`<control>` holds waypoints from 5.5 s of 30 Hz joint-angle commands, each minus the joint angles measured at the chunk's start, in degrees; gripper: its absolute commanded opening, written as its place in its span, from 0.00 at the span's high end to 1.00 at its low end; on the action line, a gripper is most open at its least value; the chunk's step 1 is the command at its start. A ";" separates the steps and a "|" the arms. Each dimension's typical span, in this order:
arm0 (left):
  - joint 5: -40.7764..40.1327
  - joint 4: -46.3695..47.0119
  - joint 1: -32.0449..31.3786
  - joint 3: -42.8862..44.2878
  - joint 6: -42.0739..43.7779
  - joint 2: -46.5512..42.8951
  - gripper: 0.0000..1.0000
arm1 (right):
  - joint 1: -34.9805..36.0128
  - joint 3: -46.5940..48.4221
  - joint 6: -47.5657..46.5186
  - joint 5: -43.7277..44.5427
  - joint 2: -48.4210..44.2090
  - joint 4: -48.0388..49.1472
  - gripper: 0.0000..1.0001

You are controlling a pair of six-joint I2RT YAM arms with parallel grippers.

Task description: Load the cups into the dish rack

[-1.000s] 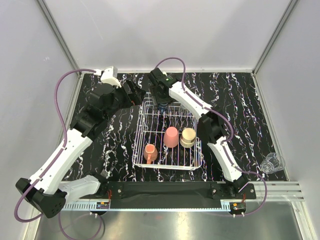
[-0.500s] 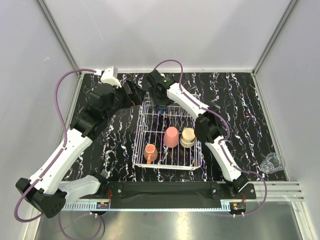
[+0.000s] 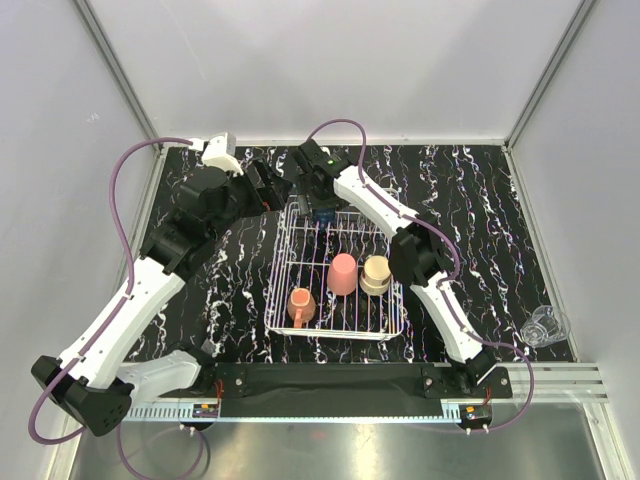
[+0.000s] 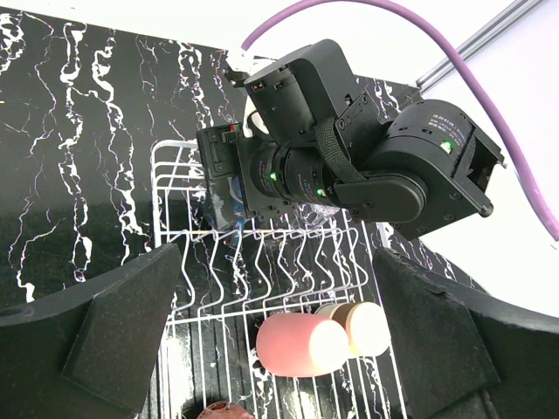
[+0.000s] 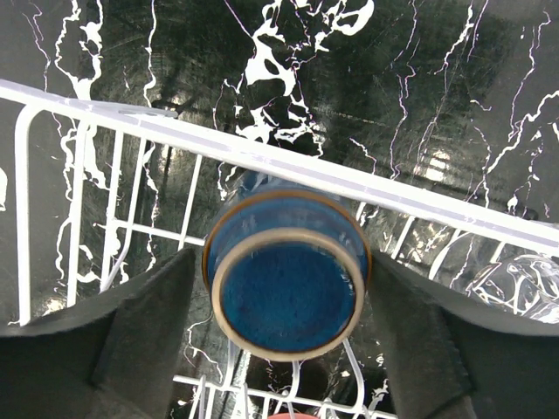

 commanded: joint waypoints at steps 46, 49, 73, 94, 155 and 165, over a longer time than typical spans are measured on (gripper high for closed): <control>2.71 4.30 0.62 -0.32 -0.46 1.72 0.01 | -5.54 -49.09 26.01 31.43 -53.93 1.72 0.01; 3.50 4.56 0.62 -0.33 -0.55 2.60 0.01 | -11.96 -61.04 28.30 25.89 -63.31 6.02 0.01; 5.00 3.60 0.62 0.99 0.86 6.82 0.01 | -36.66 -81.05 40.17 29.29 -77.76 -2.92 0.14; 7.46 4.04 0.71 0.91 0.15 8.58 0.01 | -63.92 -89.39 23.91 22.89 -80.84 10.51 0.15; 16.85 7.89 1.50 0.65 -1.52 9.37 0.01 | -69.20 -95.91 13.36 -43.28 -92.70 34.07 1.00; 40.67 31.52 1.50 -6.10 -5.38 7.53 0.01 | -47.41 -90.72 26.28 -55.77 -91.39 51.27 1.00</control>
